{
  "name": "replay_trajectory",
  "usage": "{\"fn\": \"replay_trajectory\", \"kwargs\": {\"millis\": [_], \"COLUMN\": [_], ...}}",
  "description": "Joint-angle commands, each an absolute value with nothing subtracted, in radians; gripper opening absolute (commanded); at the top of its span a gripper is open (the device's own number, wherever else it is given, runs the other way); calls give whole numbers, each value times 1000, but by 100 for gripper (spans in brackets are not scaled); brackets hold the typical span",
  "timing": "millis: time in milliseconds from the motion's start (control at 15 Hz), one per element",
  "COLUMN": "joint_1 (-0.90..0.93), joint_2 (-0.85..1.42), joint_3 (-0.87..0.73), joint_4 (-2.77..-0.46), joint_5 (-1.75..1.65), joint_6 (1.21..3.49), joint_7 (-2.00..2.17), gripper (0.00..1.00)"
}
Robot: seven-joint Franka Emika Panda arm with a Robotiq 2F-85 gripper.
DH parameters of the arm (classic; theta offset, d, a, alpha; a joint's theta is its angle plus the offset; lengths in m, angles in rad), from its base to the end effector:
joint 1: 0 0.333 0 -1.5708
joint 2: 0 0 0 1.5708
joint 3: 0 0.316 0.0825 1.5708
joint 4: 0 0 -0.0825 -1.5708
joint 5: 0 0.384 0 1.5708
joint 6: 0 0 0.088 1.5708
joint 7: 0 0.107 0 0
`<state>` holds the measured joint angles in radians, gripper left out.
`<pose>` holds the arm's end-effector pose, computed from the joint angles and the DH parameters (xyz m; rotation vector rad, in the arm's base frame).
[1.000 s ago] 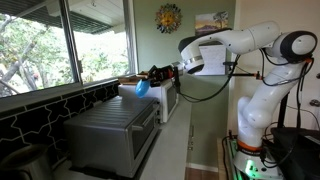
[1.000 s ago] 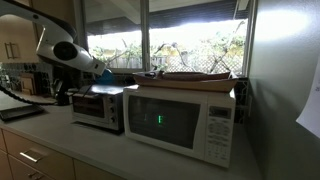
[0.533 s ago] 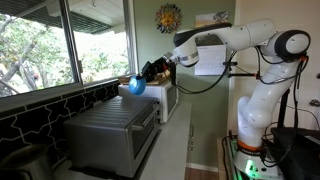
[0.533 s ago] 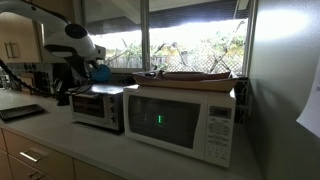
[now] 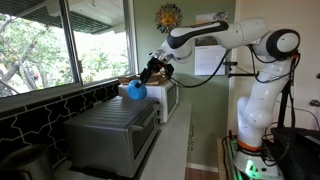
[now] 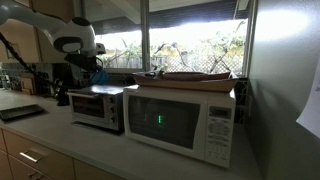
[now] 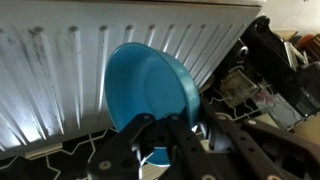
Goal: Slide the blue bowl to the right side of the oven, pick up the blue bowl and place it the right way up on the oven
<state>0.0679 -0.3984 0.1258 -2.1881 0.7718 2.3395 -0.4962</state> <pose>0.4663 0.1117 0.6103 -2.4463 -0.3708 -0.8088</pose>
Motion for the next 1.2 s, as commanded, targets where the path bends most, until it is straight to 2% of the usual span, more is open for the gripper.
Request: {"fn": "replay_trajectory", "kwargs": {"millis": [0,533,1133], "joint_1": [113,207,206], "joint_2": [-355,-301,-288], "joint_3": [115,125,121], "joint_4": [-2127,-2112,-2124], "joint_5": [574,222,-78], "joint_6": [2287,2286,2325], "joint_7": [-489,-555,-770], "gripper": [4,4,4]}}
